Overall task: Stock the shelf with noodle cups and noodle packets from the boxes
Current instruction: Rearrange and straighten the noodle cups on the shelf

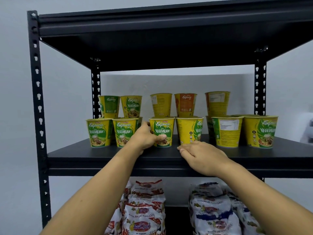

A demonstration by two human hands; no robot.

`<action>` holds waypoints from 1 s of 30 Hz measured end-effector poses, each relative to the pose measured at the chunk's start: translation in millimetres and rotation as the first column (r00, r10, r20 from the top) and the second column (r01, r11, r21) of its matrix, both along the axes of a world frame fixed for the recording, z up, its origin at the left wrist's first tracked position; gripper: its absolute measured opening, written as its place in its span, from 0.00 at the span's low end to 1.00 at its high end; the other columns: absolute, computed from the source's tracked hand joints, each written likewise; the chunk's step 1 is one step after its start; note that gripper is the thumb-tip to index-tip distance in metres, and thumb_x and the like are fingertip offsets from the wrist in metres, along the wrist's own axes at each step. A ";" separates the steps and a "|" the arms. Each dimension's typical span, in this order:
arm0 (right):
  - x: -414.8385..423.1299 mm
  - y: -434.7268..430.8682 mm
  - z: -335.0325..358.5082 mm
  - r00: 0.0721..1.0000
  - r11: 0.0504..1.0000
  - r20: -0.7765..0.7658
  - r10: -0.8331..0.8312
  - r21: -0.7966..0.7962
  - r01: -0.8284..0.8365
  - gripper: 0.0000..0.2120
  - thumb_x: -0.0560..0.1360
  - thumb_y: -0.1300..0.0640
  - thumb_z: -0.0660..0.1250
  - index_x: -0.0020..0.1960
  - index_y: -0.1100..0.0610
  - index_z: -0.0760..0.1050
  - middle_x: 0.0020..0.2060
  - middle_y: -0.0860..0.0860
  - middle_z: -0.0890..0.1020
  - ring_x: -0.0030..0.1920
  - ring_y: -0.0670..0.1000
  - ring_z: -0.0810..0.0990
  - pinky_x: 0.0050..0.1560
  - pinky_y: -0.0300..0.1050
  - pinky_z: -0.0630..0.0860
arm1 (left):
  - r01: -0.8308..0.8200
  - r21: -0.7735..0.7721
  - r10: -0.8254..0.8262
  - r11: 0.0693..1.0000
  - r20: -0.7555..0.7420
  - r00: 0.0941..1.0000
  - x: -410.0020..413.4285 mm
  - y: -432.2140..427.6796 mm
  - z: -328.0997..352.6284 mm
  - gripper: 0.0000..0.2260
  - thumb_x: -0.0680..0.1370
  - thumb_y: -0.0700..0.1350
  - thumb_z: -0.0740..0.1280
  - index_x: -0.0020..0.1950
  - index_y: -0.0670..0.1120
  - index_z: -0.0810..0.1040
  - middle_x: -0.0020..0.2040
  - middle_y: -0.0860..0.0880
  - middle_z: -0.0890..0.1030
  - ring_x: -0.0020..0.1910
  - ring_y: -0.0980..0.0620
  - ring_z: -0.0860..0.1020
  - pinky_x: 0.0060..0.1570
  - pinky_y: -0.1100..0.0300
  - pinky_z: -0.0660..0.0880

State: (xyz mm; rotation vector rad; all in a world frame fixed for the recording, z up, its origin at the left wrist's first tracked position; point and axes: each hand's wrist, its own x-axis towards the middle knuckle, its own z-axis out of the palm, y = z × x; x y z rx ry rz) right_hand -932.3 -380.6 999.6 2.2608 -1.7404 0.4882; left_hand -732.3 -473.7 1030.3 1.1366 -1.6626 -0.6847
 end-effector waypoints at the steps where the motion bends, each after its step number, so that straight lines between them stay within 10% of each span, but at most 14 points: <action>1: 0.2 0.1 0.1 1.000 1.000 -0.003 0.000 -0.001 0.000 0.24 0.86 0.45 0.47 0.74 0.48 0.72 0.71 0.44 0.76 0.69 0.49 0.72 0.69 0.52 0.70 | 0.005 0.003 -0.005 1.000 0.006 1.000 0.1 -0.2 -0.2 0.32 0.73 0.45 0.79 0.71 0.46 0.67 0.52 0.54 0.76 0.56 0.51 0.74 0.60 0.53 0.74; 11: -1.3 -2.0 -1.4 1.000 1.000 0.015 -0.007 0.014 0.006 0.24 0.85 0.44 0.47 0.74 0.46 0.72 0.70 0.44 0.76 0.69 0.50 0.72 0.69 0.54 0.70 | 0.007 -0.047 -0.002 0.999 0.108 0.994 1.3 -4.8 -4.5 0.22 0.76 0.48 0.77 0.66 0.51 0.72 0.60 0.51 0.82 0.60 0.49 0.79 0.66 0.46 0.75; 22: 1.0 1.8 -3.4 0.998 0.999 0.058 -0.031 -0.021 0.033 0.28 0.81 0.40 0.44 0.65 0.50 0.77 0.63 0.46 0.81 0.63 0.52 0.76 0.62 0.58 0.75 | -0.084 -0.335 0.250 0.938 0.492 0.834 22.3 35.4 -4.2 0.19 0.79 0.61 0.70 0.60 0.48 0.82 0.50 0.51 0.83 0.49 0.52 0.80 0.51 0.53 0.80; 30: -5.7 11.3 7.1 0.993 0.999 0.105 -0.046 -0.013 0.048 0.22 0.82 0.36 0.53 0.63 0.43 0.80 0.58 0.44 0.83 0.58 0.50 0.79 0.56 0.54 0.79 | 0.281 -0.377 0.062 0.882 0.686 0.725 5.6 63.7 -9.5 0.17 0.84 0.56 0.63 0.69 0.50 0.80 0.64 0.52 0.82 0.62 0.55 0.78 0.63 0.56 0.75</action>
